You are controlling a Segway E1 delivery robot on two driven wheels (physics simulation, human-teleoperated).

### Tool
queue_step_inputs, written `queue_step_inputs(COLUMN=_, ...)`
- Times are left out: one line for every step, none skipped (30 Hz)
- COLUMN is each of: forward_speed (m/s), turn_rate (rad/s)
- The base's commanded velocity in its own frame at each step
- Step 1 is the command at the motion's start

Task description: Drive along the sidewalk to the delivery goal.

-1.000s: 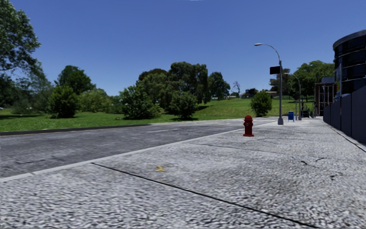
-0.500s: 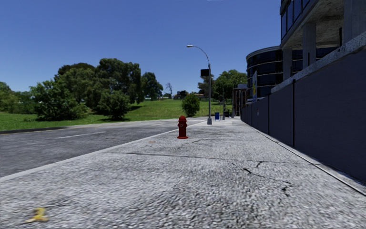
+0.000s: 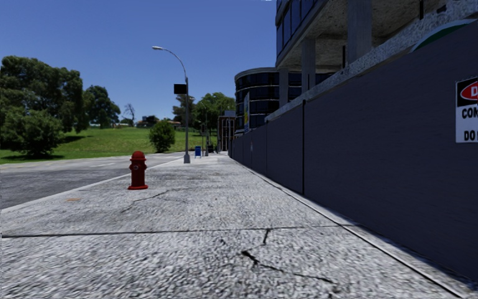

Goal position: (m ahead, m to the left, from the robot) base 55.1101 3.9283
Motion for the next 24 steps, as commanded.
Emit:
queue_step_inputs(forward_speed=2.0, turn_rate=0.0)
queue_step_inputs(forward_speed=2.0, turn_rate=0.0)
queue_step_inputs(forward_speed=2.0, turn_rate=0.0)
queue_step_inputs(forward_speed=2.0, turn_rate=0.0)
queue_step_inputs(forward_speed=2.0, turn_rate=0.0)
queue_step_inputs(forward_speed=2.0, turn_rate=0.0)
queue_step_inputs(forward_speed=2.0, turn_rate=0.0)
queue_step_inputs(forward_speed=2.0, turn_rate=0.03)
queue_step_inputs(forward_speed=2.0, turn_rate=0.07)
queue_step_inputs(forward_speed=2.0, turn_rate=0.07)
queue_step_inputs(forward_speed=2.0, turn_rate=0.53)
queue_step_inputs(forward_speed=2.0, turn_rate=0.53)
queue_step_inputs(forward_speed=2.0, turn_rate=0.53)
queue_step_inputs(forward_speed=2.0, turn_rate=0.53)
queue_step_inputs(forward_speed=2.0, turn_rate=0.53)
queue_step_inputs(forward_speed=2.0, turn_rate=0.54)
queue_step_inputs(forward_speed=2.0, turn_rate=0.54)
queue_step_inputs(forward_speed=2.0, turn_rate=0.54)
queue_step_inputs(forward_speed=2.0, turn_rate=0.54)
queue_step_inputs(forward_speed=2.0, turn_rate=0.55)
queue_step_inputs(forward_speed=2.0, turn_rate=0.55)
queue_step_inputs(forward_speed=2.0, turn_rate=0.57)
queue_step_inputs(forward_speed=2.0, turn_rate=0.61)
queue_step_inputs(forward_speed=2.0, turn_rate=0.62)
